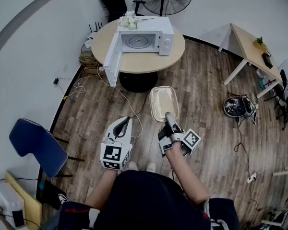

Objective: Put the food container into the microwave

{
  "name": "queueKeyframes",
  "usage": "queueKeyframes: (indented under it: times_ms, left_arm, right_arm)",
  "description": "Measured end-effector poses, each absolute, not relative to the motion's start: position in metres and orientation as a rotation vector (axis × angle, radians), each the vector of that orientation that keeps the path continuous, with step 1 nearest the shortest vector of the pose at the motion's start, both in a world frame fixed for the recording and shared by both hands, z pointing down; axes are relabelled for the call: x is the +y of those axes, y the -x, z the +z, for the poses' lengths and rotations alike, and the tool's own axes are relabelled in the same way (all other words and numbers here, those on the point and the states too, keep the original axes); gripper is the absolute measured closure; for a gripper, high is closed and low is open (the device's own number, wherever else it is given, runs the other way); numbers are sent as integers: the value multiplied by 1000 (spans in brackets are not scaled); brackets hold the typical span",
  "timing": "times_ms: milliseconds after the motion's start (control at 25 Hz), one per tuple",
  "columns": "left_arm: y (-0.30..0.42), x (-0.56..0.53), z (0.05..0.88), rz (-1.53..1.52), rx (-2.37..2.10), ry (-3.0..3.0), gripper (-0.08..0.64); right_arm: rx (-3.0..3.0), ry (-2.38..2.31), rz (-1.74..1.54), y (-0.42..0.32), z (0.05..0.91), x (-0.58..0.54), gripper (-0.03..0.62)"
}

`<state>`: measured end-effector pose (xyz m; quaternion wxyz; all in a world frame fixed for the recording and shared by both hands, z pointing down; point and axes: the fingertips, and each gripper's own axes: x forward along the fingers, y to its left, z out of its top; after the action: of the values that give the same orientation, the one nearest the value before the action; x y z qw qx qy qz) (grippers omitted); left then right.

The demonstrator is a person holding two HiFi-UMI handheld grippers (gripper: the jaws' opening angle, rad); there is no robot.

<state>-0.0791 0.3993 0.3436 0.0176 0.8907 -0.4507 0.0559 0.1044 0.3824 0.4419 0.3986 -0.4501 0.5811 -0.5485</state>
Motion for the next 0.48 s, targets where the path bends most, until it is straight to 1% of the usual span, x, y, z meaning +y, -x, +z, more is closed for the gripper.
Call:
queueKeyframes:
  times_ms: [480]
  left_arm:
    - [68,398,351,204,-1444,-2745,543]
  right_arm:
    - [1519,1114,-1412,-110,445,374,370]
